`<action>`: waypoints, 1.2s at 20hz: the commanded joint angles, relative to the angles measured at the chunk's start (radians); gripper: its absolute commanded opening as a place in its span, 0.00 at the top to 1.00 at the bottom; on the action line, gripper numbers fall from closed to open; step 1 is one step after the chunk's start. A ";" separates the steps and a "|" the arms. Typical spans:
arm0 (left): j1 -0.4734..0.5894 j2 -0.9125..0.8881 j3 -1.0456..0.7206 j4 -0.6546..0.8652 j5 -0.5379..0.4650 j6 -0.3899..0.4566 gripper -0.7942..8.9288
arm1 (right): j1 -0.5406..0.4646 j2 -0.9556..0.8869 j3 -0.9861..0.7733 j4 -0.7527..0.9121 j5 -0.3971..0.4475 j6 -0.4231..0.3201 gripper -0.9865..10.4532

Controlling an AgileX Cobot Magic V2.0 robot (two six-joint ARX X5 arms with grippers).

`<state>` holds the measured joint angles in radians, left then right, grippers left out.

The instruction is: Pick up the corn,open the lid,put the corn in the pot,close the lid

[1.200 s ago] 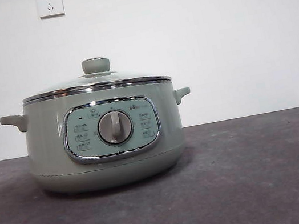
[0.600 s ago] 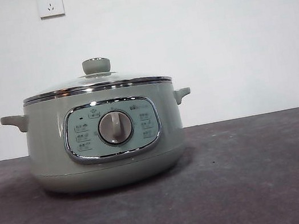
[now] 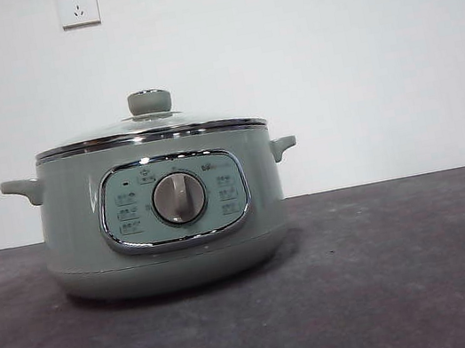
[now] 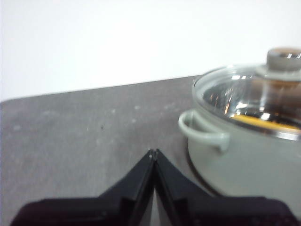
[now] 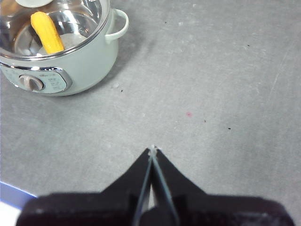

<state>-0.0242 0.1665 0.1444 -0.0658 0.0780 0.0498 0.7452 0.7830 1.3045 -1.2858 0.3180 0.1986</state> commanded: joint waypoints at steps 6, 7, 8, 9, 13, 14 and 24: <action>0.028 -0.145 -0.131 0.021 0.000 -0.021 0.92 | 0.002 0.000 -0.008 0.005 0.005 0.008 0.92; 0.028 -0.163 -0.137 0.002 0.000 -0.021 0.92 | 0.002 0.000 -0.008 0.005 0.005 0.008 0.92; 0.027 -0.163 -0.137 -0.010 0.000 -0.021 0.92 | 0.002 0.000 -0.008 0.005 0.005 0.008 0.92; 0.028 -0.163 -0.137 -0.018 0.000 -0.020 0.92 | 0.002 0.000 -0.008 0.005 0.005 0.008 0.92; 0.027 -0.163 -0.137 -0.101 -0.056 -0.021 0.92 | 0.002 0.000 -0.008 0.005 0.005 0.008 0.92; 0.027 -0.163 -0.137 -0.104 -0.063 -0.018 0.92 | 0.002 0.000 -0.008 0.005 0.005 0.008 0.92; 0.027 -0.148 -0.137 -0.101 -0.071 -0.023 0.92 | 0.002 0.000 -0.008 0.005 0.005 0.008 0.92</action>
<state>0.0002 0.0193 0.0181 -0.1734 0.0105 0.0326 0.7452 0.7830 1.3045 -1.2858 0.3180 0.1989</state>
